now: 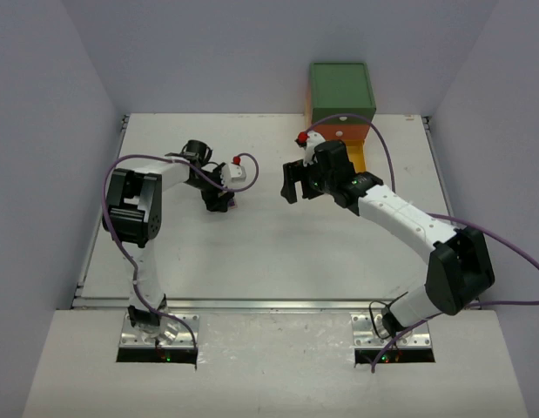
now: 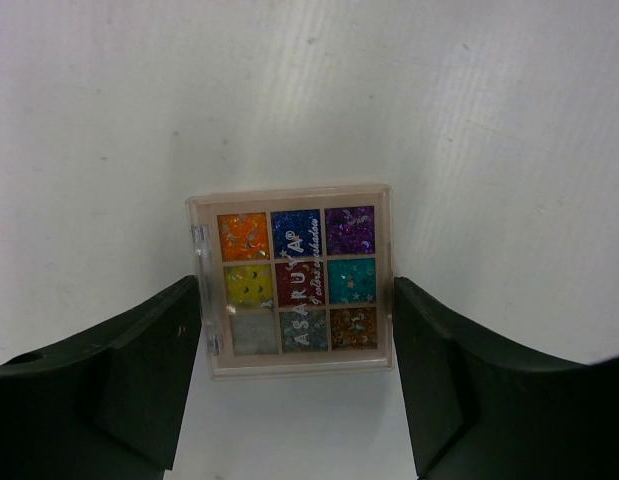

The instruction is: Organize the makeup

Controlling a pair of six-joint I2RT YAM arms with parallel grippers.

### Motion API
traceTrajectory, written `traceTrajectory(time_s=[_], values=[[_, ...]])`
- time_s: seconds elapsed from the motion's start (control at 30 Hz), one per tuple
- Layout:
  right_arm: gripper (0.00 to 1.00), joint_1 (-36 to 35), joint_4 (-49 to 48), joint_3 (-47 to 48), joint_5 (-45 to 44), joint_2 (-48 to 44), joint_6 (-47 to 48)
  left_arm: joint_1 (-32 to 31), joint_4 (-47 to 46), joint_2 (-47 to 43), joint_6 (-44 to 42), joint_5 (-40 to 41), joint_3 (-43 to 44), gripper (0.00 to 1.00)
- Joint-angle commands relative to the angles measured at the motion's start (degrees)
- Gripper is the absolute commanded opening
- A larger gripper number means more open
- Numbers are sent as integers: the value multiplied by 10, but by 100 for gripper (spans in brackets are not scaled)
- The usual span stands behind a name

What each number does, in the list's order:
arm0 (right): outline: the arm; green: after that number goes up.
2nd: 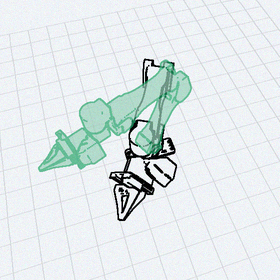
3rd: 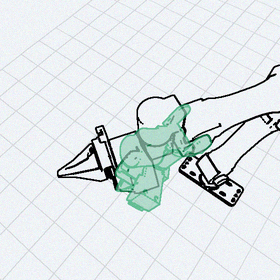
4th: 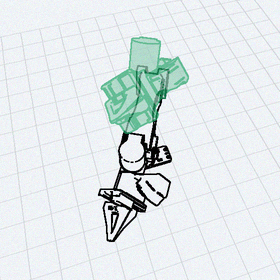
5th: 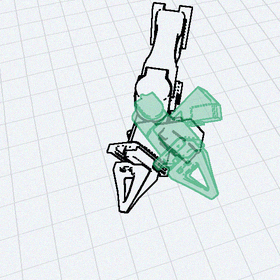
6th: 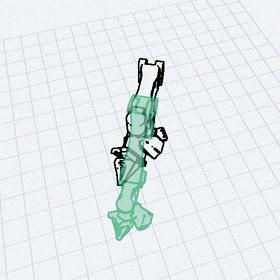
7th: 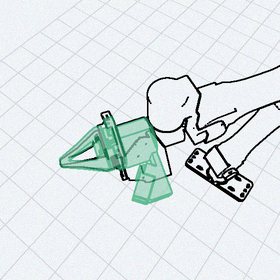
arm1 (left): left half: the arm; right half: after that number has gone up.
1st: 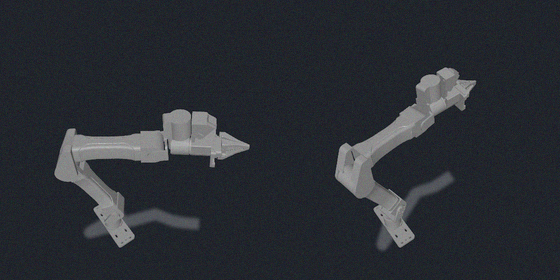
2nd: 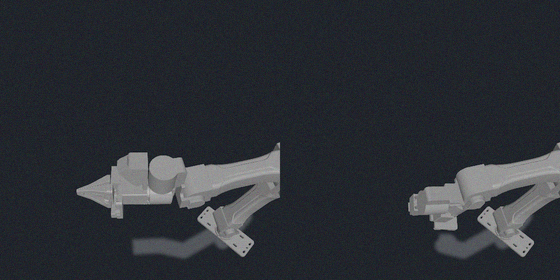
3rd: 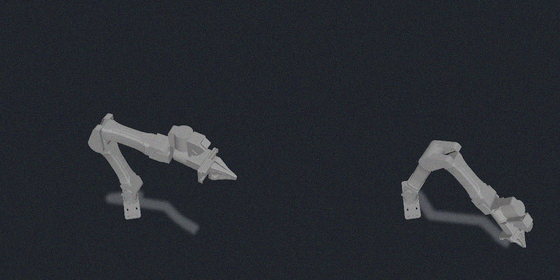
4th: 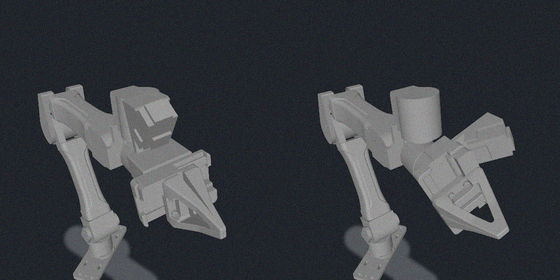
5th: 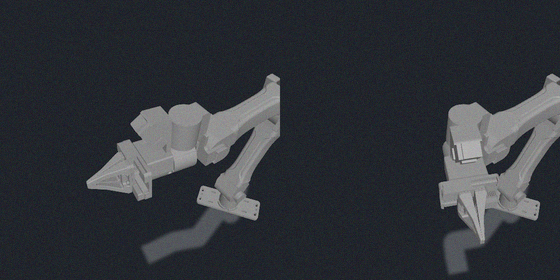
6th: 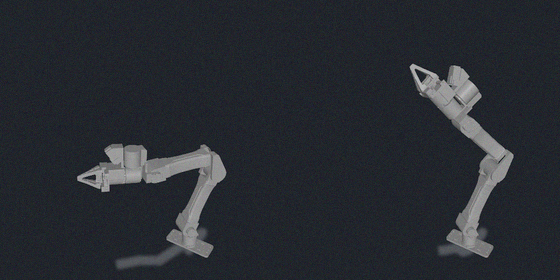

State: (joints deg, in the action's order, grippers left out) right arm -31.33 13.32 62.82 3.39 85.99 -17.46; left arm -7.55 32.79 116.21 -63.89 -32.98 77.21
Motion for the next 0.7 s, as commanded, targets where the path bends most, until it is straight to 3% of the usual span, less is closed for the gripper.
traceTrajectory(time_s=[0.0, 0.4, 0.67], values=[[86, -30, -81, 7, 45, 26, -75, -5, -32, -67, 24, -25, -64, 0], [86, -37, -160, 78, 173, 147, -189, -6, -19, -214, 68, -109, -135, 0], [77, -37, -222, 152, 286, 260, -279, -5, -12, -279, 65, -141, -163, 0]])
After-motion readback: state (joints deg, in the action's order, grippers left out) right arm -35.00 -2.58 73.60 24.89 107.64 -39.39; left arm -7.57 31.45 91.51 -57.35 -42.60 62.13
